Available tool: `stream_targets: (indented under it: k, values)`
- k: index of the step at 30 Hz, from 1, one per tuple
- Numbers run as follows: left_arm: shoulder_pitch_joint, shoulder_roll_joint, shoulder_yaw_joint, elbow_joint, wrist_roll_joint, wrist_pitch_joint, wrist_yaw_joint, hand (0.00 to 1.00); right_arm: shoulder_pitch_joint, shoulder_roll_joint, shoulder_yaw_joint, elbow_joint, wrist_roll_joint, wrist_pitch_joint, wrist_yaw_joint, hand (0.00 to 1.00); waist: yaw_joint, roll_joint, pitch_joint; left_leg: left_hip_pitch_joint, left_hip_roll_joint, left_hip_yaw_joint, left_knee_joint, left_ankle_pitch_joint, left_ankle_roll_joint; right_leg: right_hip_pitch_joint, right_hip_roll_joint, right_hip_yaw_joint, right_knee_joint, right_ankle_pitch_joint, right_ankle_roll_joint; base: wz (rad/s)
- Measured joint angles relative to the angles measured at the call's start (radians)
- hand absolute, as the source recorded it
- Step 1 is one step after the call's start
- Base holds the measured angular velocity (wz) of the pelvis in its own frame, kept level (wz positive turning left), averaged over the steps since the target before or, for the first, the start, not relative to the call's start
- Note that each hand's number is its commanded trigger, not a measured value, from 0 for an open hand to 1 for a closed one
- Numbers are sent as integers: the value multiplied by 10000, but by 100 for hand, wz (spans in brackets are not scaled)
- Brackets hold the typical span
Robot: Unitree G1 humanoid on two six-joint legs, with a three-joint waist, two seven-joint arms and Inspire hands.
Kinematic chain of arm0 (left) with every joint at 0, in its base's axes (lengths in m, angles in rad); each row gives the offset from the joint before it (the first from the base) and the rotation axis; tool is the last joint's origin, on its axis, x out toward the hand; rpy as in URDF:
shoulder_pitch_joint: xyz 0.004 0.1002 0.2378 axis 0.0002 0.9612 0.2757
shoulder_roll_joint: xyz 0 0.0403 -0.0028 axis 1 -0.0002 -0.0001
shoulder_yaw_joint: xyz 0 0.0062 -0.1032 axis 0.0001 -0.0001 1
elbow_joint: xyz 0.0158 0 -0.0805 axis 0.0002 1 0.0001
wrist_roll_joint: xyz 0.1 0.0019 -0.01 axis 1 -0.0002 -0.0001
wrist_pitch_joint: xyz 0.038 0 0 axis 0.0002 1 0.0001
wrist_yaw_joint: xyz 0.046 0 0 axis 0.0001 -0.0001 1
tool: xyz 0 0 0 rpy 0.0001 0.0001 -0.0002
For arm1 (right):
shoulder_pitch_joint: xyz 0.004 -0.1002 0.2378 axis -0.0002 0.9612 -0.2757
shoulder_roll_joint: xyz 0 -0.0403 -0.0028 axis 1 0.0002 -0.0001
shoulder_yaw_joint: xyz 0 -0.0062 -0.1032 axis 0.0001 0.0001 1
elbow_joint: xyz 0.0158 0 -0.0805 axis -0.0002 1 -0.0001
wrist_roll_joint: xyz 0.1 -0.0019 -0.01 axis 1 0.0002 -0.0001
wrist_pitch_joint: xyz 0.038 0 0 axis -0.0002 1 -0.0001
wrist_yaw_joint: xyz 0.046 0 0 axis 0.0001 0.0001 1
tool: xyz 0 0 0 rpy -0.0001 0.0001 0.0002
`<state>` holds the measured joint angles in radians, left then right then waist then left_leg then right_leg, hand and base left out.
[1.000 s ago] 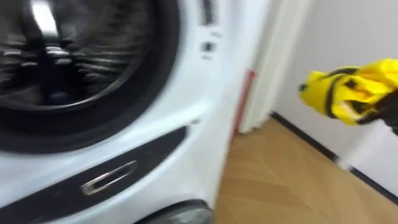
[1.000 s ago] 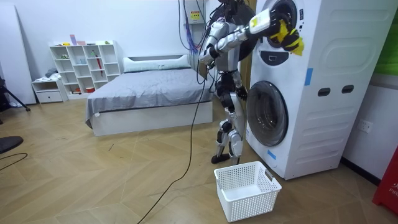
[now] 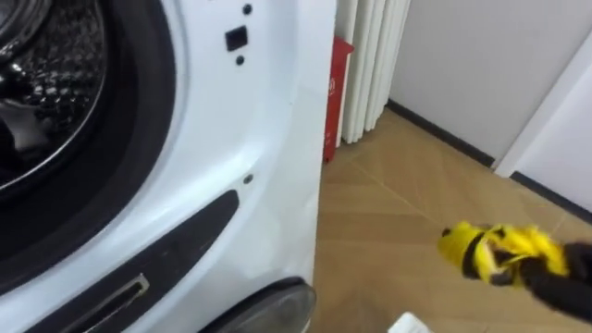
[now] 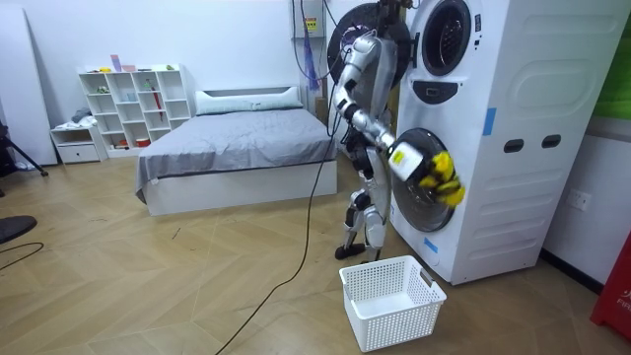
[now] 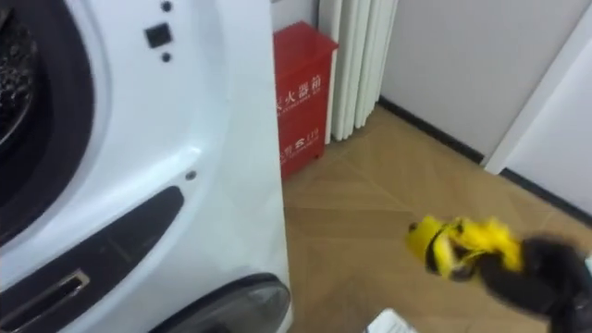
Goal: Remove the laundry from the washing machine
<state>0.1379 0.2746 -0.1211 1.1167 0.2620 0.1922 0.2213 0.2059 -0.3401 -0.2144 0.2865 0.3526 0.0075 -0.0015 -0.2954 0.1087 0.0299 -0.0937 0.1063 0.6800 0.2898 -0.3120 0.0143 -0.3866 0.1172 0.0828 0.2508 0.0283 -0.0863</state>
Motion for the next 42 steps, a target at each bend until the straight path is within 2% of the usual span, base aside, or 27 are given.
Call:
stream_targets:
  k: [3, 6, 8, 10, 14, 16, 19, 21, 24, 25, 26, 30, 42]
  values:
    - [-89, -138, -12, 0, -347, 0, 79, 0, -187, 117, 376, 774, 109, -158, -57, 100, -7, 299, 36, -203, -37, 10, 0, 9, 6, -252, -6, 56, 70, -20, 1, -1]
    - [-233, -158, -105, 1, -751, 3, 232, 0, -607, 197, 709, 1661, 162, -687, -170, 100, -95, 455, 61, -406, -101, 0, -11, 30, 45, -515, -69, 47, 129, -76, 28, 2]
    - [-414, -260, -221, 28, -906, 10, 385, 0, -914, 207, 760, 2089, 157, -934, -230, 100, -96, 598, 139, -608, -190, -15, -35, 81, 132, -751, -158, 36, 231, -62, 63, 8]
    - [-502, -344, -343, 41, -1268, 10, 558, 0, -1098, 242, 778, 2479, 163, -1022, -383, 100, -96, 663, 151, -725, -265, -22, -76, 121, 185, -934, -218, 37, 371, -86, 91, 2]
    - [-559, -408, -715, 43, -1943, 12, 820, 0, -1130, 254, 791, 2878, 181, -1048, -848, 100, -125, 752, 158, -834, -380, -18, -148, 143, 224, -1187, -287, 65, 611, -206, 133, 0]
    - [-614, -477, -821, 45, -2211, 12, 906, 0, -1223, 215, 757, 3044, 247, -1049, -1000, 100, -152, 847, 196, -880, -427, -36, -184, 164, 260, -1266, -302, 40, 648, -221, 160, 0]
    - [-617, -516, -1110, 45, -2704, 61, 992, 0, -1422, 221, 769, 3267, 340, -1052, -1280, 100, -226, 941, 189, -887, -518, 16, -200, 174, 278, -1437, -298, 95, 873, -326, 200, 0]
    - [-617, -535, -1322, 45, -2773, 250, 999, 0, -1473, 221, 770, 3285, 332, -1054, -1417, 100, -305, 1021, 176, -892, -563, 54, -227, 172, 281, -1536, -306, 137, 1004, -384, 220, -5]
    - [-617, -539, -1384, 44, -2944, 324, 1007, 0, -1449, 221, 775, 3343, 330, -1053, -1539, 100, -348, 1036, 175, -890, -595, 70, -232, 172, 281, -1567, -313, 169, 1126, -454, 225, 0]
    - [-617, -543, -1387, 44, -2999, 389, 1008, 0, -1453, 229, 775, 3354, 309, -1051, -1606, 71, -387, 1042, 178, -890, -604, 89, -238, 173, 282, -1586, -309, 204, 1139, -462, 227, -7]
    - [-617, -558, -1381, 44, -3018, 469, 1028, 0, -1468, 227, 765, 3355, 310, -1051, -1635, 0, -397, 1042, 179, -891, -613, 157, -248, 173, 282, -1620, -294, 256, 1164, -463, 228, -10]
    - [-617, -585, -1365, 44, -3095, 709, 1075, 0, -1459, 226, 757, 3354, 320, -1051, -1702, 0, -535, 1041, 181, -902, -666, 251, -328, 172, 290, -1720, -299, 347, 1289, -509, 251, -6]
    - [-617, -752, -1367, 44, -3514, 817, 1634, 0, -1264, 234, 756, 3396, 340, -1052, -1693, 0, -563, 1063, 190, -869, -659, 331, -320, 173, 305, -1691, -253, 425, 1194, -470, 282, -2]
